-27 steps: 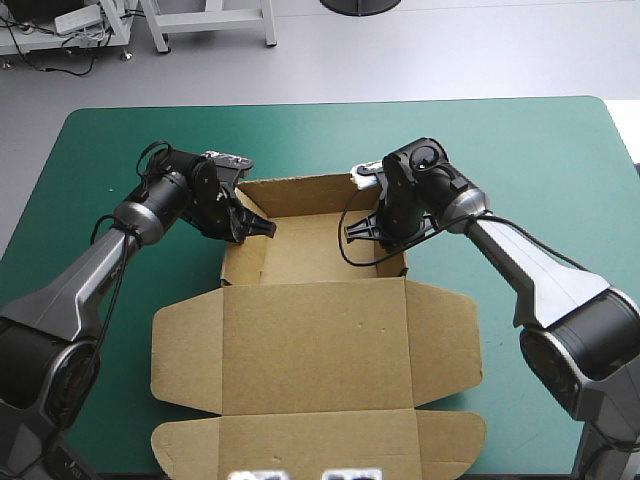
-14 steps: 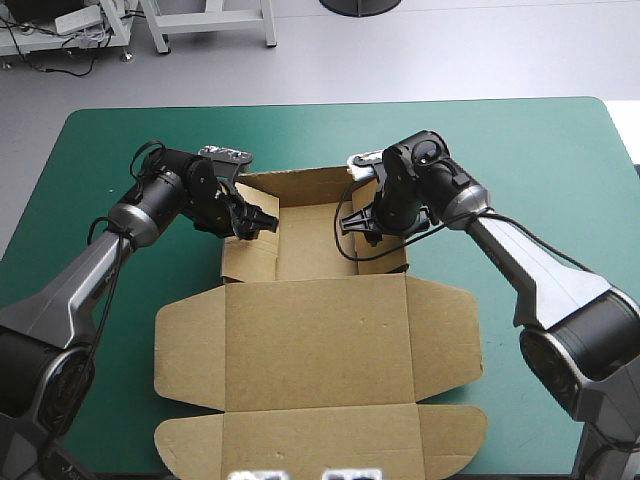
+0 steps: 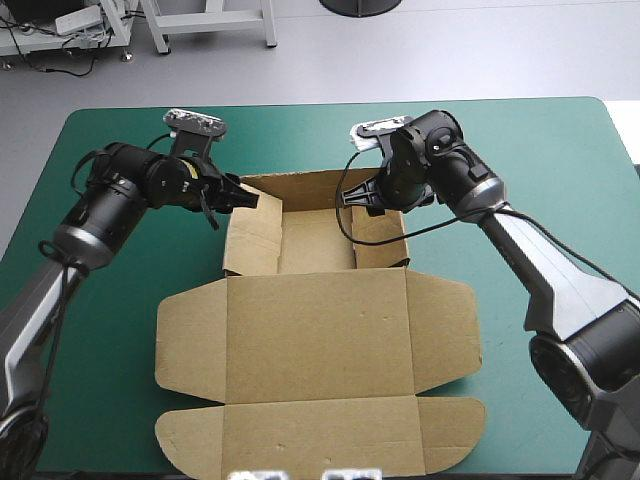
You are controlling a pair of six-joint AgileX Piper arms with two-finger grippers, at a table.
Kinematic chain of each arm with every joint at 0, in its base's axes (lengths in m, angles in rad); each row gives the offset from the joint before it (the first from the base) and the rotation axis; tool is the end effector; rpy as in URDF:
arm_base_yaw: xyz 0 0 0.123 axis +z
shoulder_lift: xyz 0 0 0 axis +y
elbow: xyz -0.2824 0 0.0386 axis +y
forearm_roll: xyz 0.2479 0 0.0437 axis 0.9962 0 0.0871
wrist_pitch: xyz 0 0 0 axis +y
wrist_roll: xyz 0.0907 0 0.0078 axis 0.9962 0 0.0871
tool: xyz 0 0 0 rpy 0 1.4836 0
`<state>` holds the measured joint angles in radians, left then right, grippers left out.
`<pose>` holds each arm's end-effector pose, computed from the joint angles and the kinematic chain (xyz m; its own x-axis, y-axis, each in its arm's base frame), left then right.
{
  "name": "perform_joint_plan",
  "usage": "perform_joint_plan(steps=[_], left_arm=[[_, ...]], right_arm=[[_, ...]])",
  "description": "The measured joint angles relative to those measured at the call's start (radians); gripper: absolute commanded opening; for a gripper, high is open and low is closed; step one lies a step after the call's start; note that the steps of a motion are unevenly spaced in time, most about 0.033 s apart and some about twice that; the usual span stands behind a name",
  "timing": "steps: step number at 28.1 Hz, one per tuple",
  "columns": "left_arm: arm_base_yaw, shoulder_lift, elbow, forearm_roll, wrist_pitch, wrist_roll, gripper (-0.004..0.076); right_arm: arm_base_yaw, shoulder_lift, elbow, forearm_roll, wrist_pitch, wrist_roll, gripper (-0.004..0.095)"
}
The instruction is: Fold the box
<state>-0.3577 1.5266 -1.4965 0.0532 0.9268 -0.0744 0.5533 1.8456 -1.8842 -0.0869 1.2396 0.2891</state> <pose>0.3140 -0.1132 0.3735 -0.7285 0.2270 -0.6464 0.2934 0.9560 0.0051 0.3441 0.2037 0.3561 -0.8643 -0.2318 -0.4463 -0.2794 0.9592 0.0429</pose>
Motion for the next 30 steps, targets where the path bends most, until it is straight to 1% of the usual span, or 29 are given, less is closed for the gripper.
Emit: perform_joint_plan(steps=[3, 5, 6, 9, 11, 16, 18, 20, 22, 24, 26, 30], left_arm=[[0.000, -0.080, 0.046, -0.006, -0.012, 0.022, 0.0410], [0.000, -0.182, 0.150, -0.013, -0.049, 0.028, 0.0410], [0.000, -0.256, 0.251, -0.021, -0.100, 0.029, 0.0410], [0.000, -0.393, 0.396, -0.040, -0.206, 0.029, 0.0408], [0.000, -0.498, 0.486, -0.053, -0.249, 0.032, 0.0403], [0.000, -0.724, 0.645, -0.053, -0.257, 0.033, 0.0385], [0.000, -0.811, 0.690, -0.053, -0.255, 0.033, 0.0385], [0.000, -0.886, 0.717, -0.053, -0.250, 0.033, 0.0385], [0.000, -0.936, 0.726, -0.053, -0.247, 0.033, 0.0385], [0.000, -0.969, 0.731, -0.053, -0.245, 0.033, 0.0386], [0.000, -0.983, 0.730, -0.053, -0.243, 0.033, 0.0385], [0.000, -0.986, 0.731, -0.053, -0.229, 0.033, 0.0385]], right_arm=[[0.000, -0.028, -0.001, 0.001, 0.002, 0.000, 0.0522], [0.000, -0.054, -0.001, 0.005, 0.003, -0.003, 0.0522], [0.000, -0.068, -0.001, 0.012, 0.004, -0.010, 0.0522], [0.001, -0.080, -0.001, 0.022, 0.005, -0.014, 0.0522], [0.001, -0.083, -0.001, 0.033, 0.005, -0.016, 0.0522], [0.001, -0.094, -0.001, 0.046, 0.005, -0.035, 0.0523], [0.001, -0.097, -0.001, 0.013, 0.005, -0.041, 0.0524], [0.001, -0.097, -0.001, -0.032, 0.005, -0.042, 0.0553], [0.001, -0.092, -0.001, -0.073, 0.005, -0.029, 0.0586], [0.001, -0.078, -0.002, -0.092, 0.005, -0.010, 0.0612], [0.000, -0.051, -0.002, -0.090, 0.005, 0.005, 0.0630], [0.000, 0.025, -0.002, -0.050, 0.005, 0.019, 0.0647]])
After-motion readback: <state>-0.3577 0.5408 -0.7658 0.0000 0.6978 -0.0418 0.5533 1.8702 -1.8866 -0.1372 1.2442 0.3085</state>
